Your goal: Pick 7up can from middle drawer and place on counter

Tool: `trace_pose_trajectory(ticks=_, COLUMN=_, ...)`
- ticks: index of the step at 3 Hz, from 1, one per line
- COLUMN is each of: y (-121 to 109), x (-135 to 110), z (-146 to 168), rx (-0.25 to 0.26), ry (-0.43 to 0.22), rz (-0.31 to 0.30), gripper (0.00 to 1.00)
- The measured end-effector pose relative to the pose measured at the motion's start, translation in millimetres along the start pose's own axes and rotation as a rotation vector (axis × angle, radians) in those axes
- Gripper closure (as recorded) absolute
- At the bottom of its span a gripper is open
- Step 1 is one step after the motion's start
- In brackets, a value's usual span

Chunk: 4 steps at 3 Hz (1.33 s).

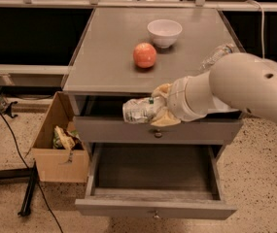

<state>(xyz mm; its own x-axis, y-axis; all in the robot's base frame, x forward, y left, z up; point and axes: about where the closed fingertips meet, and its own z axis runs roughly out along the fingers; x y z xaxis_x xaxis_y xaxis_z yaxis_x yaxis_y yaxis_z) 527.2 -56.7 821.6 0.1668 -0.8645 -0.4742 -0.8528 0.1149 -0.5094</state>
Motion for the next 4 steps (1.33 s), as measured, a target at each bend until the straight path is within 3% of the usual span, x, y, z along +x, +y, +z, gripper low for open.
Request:
trace_pose_trajectory(ticks=2, y=-70.2, x=-11.6, z=-18.1, rx=0.074, ry=0.048, rz=-0.021, gripper=1.00)
trace_pose_trajectory(ticks=4, y=-128.6, x=7.6, z=7.8, rx=0.112, ry=0.048, rz=0.019, gripper=1.00)
